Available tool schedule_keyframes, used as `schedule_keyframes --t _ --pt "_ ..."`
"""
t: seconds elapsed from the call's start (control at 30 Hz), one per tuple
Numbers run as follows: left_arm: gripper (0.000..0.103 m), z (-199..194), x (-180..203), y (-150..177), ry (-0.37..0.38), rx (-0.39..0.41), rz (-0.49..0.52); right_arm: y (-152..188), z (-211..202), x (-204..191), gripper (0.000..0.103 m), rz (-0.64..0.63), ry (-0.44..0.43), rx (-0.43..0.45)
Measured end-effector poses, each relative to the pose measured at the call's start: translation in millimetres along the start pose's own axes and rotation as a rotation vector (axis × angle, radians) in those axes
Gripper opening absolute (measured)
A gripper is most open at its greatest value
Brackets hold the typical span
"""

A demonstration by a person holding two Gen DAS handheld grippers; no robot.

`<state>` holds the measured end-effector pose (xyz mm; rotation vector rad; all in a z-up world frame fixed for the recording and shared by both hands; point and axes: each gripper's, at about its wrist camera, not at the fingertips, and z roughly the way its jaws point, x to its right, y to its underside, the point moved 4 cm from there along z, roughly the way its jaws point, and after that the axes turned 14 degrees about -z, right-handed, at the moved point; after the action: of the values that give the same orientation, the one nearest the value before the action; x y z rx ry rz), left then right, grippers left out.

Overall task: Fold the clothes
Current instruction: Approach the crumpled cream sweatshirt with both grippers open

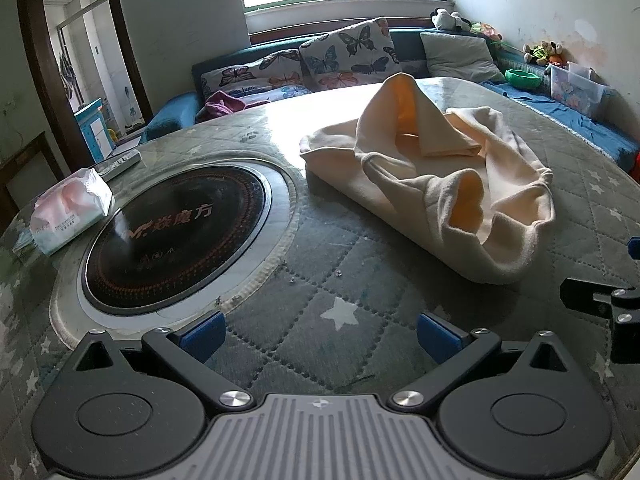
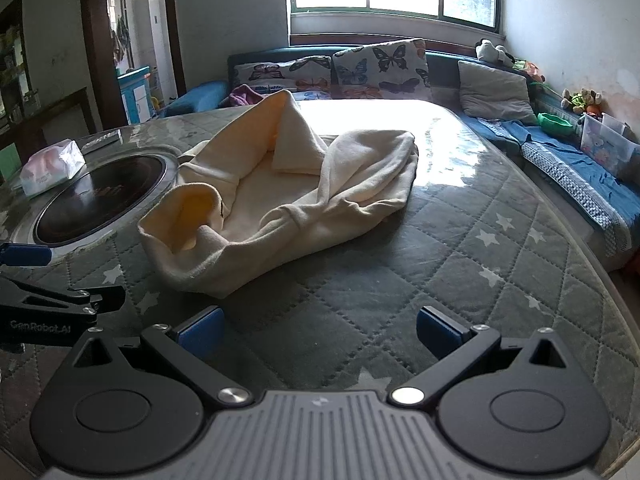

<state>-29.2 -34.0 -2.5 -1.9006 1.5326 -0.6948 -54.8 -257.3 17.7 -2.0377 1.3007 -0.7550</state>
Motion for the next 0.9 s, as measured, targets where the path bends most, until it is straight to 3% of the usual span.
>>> schedule_keyframes --t 0.9 --pt "0.103 10.6 3.4 -16.4 0.006 0.000 0.010 -9.7 8.9 3.1 0.103 -0.006 -0.007 -0.010"
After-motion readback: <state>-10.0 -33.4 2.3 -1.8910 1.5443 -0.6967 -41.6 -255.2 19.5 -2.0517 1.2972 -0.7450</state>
